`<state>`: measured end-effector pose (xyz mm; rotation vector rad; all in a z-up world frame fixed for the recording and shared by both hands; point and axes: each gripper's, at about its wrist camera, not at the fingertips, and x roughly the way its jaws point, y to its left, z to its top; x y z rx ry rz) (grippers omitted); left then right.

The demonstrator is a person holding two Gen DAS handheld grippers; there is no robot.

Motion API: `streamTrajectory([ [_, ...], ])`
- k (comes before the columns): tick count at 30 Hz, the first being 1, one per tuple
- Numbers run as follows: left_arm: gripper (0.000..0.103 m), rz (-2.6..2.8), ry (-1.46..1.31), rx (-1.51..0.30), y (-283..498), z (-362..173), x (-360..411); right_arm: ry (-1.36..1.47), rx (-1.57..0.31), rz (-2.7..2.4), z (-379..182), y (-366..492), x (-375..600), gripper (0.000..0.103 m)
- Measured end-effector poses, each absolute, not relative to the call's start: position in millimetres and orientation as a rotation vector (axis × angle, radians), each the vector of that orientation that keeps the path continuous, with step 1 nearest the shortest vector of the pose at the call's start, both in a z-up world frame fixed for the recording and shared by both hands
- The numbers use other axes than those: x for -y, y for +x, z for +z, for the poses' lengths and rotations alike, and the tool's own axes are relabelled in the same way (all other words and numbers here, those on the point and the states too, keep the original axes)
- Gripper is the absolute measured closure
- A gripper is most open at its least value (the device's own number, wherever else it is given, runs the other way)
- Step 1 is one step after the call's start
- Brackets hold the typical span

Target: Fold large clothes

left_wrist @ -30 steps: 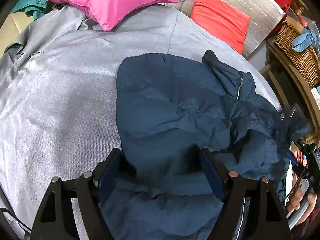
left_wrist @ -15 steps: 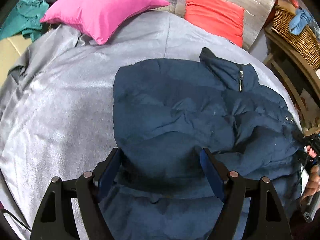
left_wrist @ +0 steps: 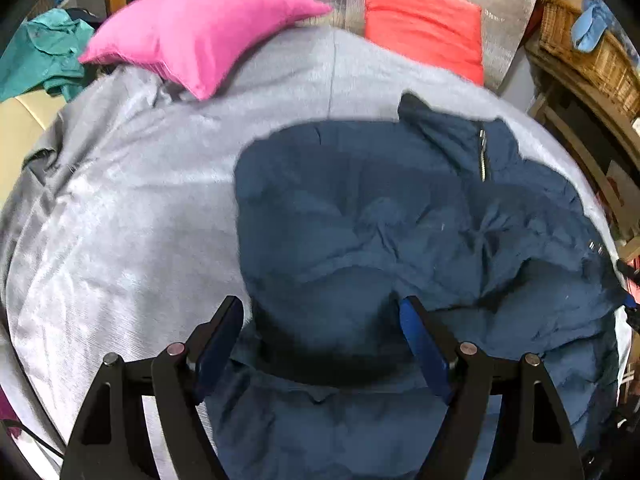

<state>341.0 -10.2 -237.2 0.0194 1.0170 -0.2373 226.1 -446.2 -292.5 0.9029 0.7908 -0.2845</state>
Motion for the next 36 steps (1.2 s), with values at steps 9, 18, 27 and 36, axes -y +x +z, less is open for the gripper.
streamTrajectory([
  [9,0.022,-0.195,-0.148,-1.055,362.1,-244.8,-20.5,0.942,-0.719,-0.385,-298.2,219.2,497.2,0.037],
  [18,0.022,-0.199,-0.037,-1.1,366.1,-262.0,2.6,0.814,-0.956,-0.178,-325.4,261.1,460.2,0.051],
  [27,0.021,-0.177,0.027,-1.081,362.8,-261.4,8.1,0.627,-0.936,-0.236,-309.9,257.0,445.4,0.074],
  [36,0.021,-0.214,-0.151,-1.014,381.7,-238.0,-24.8,0.804,-0.828,-0.245,-293.6,261.0,482.0,0.027],
])
